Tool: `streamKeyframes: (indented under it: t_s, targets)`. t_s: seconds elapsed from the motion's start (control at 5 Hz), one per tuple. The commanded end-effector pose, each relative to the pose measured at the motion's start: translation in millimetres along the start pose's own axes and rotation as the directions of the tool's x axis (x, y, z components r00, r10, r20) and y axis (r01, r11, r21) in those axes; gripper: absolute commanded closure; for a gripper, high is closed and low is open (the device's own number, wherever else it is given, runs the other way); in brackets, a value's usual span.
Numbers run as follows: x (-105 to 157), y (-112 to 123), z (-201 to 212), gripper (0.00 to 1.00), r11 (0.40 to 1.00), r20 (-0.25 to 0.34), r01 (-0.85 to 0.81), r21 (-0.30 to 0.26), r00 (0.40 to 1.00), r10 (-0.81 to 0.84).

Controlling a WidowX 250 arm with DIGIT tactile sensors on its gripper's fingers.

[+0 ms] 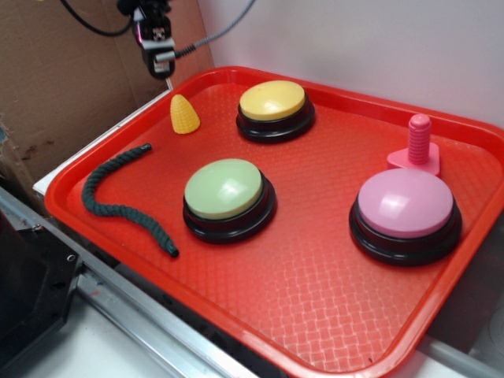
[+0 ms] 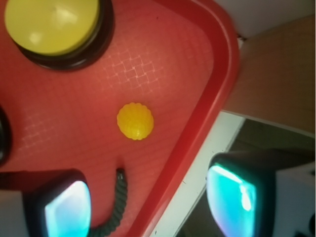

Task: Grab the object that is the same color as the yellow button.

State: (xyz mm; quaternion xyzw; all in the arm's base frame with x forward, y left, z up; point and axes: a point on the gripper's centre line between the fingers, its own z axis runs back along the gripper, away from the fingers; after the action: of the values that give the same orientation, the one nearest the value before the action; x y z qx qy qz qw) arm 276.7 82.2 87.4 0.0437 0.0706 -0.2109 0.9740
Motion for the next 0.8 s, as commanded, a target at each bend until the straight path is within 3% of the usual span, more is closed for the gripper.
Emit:
streamKeyframes:
  t_s: [0.0, 0.4, 0.6]
  targets:
    - [14, -1, -30, 0.00, 0.999, 0.052, -0.014, 0.048, 0.999, 0.011]
    - [21, -8, -66, 0.00, 1.000, -0.027, 0.019, 0.018, 0.999, -0.018]
    - [22, -11, -80, 0.13, 1.000, -0.050, 0.008, -0.003, 0.999, -0.008]
